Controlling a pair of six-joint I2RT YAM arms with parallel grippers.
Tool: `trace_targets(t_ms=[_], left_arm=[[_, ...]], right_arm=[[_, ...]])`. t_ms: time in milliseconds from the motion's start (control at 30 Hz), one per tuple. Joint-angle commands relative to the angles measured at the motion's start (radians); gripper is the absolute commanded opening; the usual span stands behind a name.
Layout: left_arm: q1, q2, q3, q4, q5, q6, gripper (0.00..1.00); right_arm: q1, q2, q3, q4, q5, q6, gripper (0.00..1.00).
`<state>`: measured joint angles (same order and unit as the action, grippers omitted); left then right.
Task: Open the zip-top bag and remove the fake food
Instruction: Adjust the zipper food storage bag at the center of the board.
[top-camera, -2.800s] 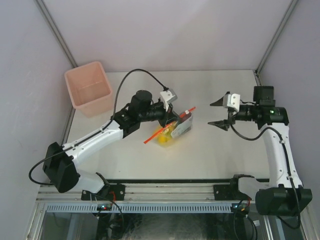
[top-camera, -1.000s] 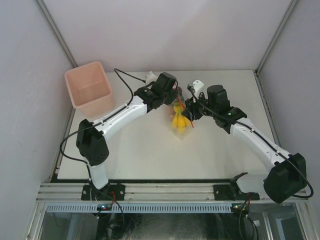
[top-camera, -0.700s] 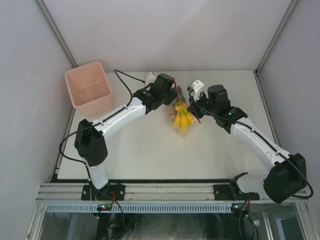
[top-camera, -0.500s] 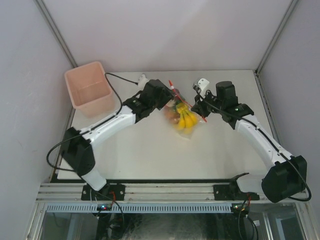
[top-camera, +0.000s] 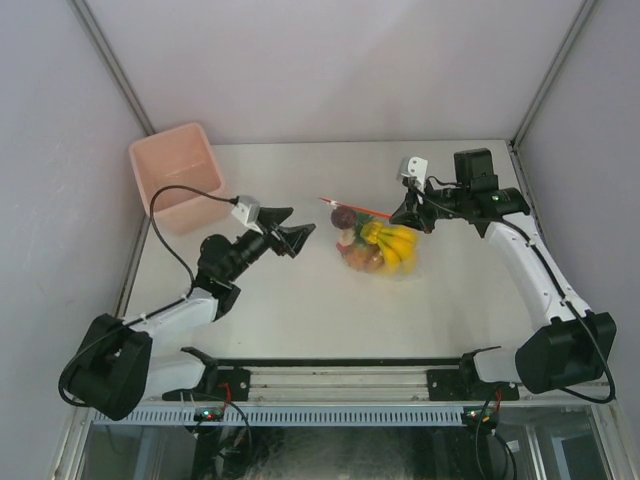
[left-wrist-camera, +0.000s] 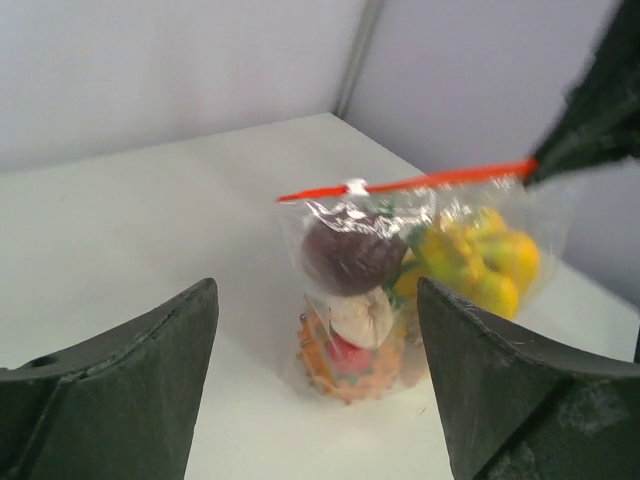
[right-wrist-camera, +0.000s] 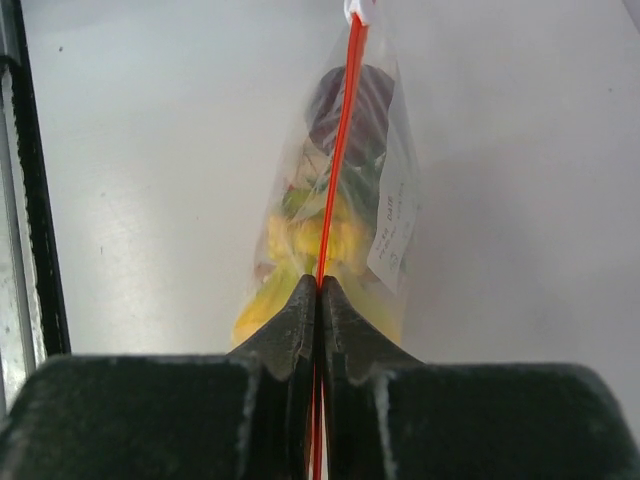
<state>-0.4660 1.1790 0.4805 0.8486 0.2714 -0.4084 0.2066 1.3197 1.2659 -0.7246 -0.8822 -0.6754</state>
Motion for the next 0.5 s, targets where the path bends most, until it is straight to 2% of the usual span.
trace_targets(t_ms=[0,67,133,167,467], left_arm=[[0.024,0.066,-0.087,0.454,0.301,0.255,0.82],[0.051,0.134,-0.08,0.53,0.387,0.27,0.76],[0.081,0.193,-0.033,0.535,0.493,0.296,0.66],[0.094,0.216,-0.012,0.535,0.522,0.298,0.64],[0.103,0.39,0.201,0.537,0.618,0.293,0.59]], right_arm=[[-0.047,0.019,0.068,-0.112,-0.158,-0.213,0.0],[-0.069,0.028,0.073,-0.165,-0.179,-0.278,0.0],[-0.083,0.033,0.072,-0.203,-0.192,-0.337,0.0],[-0.089,0.034,0.073,-0.219,-0.197,-0.363,0.0],[-0.096,0.056,0.096,-0.341,-0.236,-0.537,0.0]])
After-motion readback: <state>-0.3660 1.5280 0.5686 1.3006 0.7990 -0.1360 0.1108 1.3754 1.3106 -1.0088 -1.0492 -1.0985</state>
